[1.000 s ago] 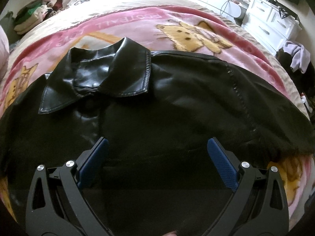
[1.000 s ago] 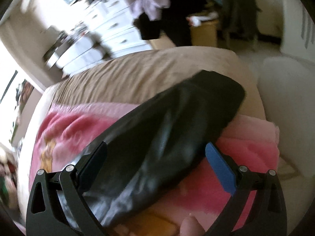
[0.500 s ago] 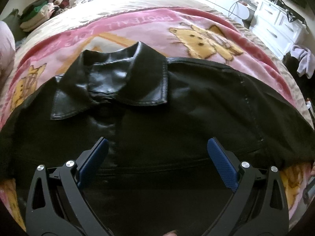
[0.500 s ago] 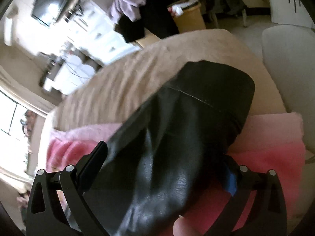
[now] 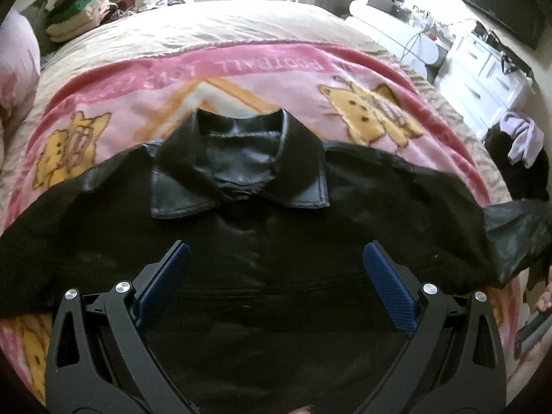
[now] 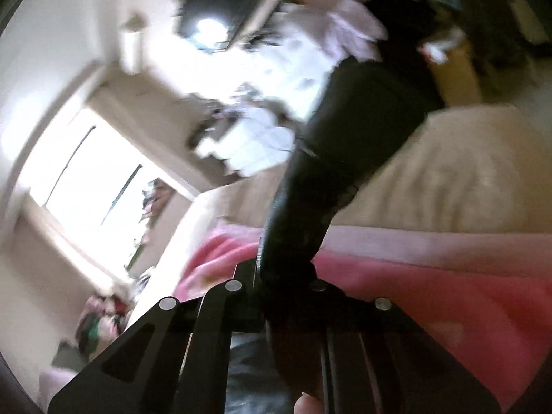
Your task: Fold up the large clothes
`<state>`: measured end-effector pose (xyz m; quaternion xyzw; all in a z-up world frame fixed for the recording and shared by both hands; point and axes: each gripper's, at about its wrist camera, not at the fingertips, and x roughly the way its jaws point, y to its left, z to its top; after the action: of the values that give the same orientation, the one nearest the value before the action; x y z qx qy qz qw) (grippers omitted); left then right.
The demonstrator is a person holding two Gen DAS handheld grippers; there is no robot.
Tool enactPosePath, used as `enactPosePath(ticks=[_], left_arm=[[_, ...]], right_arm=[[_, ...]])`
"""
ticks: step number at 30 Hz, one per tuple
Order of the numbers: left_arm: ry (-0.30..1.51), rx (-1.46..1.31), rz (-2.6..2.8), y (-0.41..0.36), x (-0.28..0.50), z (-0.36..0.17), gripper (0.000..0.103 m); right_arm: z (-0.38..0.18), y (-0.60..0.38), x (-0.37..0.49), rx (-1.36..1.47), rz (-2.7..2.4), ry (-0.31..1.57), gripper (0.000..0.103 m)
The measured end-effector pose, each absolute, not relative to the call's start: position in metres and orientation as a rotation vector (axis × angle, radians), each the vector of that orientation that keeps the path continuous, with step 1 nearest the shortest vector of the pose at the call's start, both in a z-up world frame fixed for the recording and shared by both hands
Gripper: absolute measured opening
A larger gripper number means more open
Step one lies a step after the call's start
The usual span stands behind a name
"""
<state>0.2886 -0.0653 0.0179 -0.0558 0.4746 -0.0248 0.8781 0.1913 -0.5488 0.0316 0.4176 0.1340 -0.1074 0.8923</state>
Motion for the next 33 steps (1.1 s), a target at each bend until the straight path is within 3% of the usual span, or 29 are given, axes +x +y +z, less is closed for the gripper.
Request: enactPosePath(ticks=[16, 22, 33], left_arm=[[0.876, -0.367, -0.139, 0.026, 0.264, 0.087, 0.094], [0.803, -0.491, -0.17, 0.074, 0.242, 0.104, 0.094], [0.741, -0.599, -0.116, 0.152, 0.205, 0.096, 0.094]], right_arm=[[0.156, -0.318, 0.223, 0.429, 0.384, 0.24, 0.005], [0.152, -0.22, 0.212, 0.229, 0.569, 0.27, 0.005], [0.084, -0.116, 0.204, 0.034, 0.719, 0.458, 0.007]])
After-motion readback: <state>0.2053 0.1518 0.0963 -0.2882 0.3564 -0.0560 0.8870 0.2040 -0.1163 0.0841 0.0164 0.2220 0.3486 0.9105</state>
